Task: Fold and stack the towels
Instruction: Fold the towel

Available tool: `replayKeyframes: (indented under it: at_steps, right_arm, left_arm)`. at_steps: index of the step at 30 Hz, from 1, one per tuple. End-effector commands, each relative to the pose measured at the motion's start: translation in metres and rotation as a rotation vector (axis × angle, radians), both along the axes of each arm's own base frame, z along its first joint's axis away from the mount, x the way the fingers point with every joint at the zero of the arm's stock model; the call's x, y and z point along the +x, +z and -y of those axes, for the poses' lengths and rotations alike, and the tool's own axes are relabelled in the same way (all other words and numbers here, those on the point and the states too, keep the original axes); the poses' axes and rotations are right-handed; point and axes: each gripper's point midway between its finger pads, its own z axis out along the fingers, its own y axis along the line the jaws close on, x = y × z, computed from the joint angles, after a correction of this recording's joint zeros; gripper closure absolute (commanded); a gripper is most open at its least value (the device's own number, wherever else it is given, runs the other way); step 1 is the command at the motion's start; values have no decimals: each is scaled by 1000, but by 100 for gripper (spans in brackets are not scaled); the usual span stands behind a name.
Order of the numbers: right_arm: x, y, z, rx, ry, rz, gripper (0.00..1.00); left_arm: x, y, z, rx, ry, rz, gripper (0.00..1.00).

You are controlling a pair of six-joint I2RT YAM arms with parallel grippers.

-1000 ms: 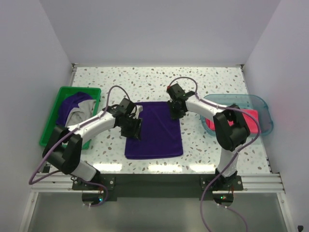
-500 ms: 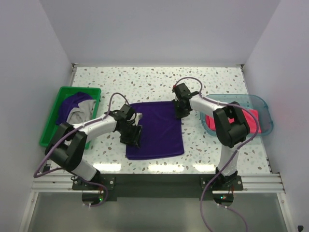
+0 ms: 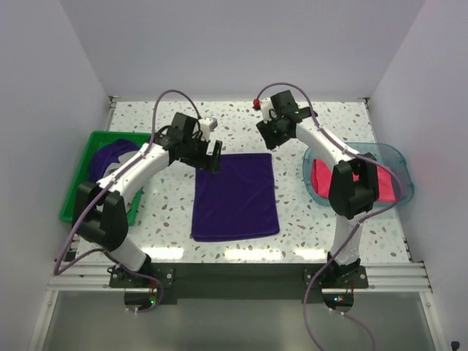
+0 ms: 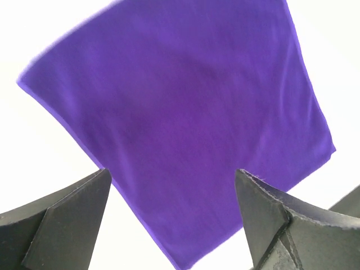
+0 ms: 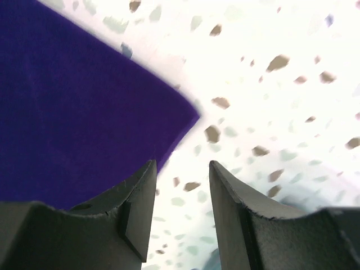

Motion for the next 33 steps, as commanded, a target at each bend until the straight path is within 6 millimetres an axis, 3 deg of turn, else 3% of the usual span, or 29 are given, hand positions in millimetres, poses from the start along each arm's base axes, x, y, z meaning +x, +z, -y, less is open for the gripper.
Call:
replayKeyframes:
  at_steps: [1, 4, 6, 7, 9, 13, 22, 33]
  right_arm:
    - [8, -4, 4, -44, 218, -51, 54]
    - [17, -7, 7, -54, 281, -77, 54]
    - [17, -21, 7, -51, 321, -116, 54]
    - [22, -21, 7, -51, 326, -110, 54]
    - [24, -33, 8, -49, 343, -139, 55]
    - [31, -42, 6, -49, 375, -143, 56]
    - [41, -62, -4, -24, 409, -174, 58]
    - [40, -79, -5, -24, 417, -214, 64]
  left_arm:
    - [57, 22, -5, -54, -93, 163, 4]
    - [85, 16, -7, -44, -144, 220, 4]
    - [106, 8, -9, 23, -187, 244, 4]
    - [117, 13, -10, 57, -232, 286, 4]
    - [128, -5, -18, 104, -259, 274, 4]
    - [146, -9, -26, 166, -345, 302, 7]
    - [136, -46, -40, 215, -443, 215, 11]
    - [137, -57, -36, 201, -502, 166, 14]
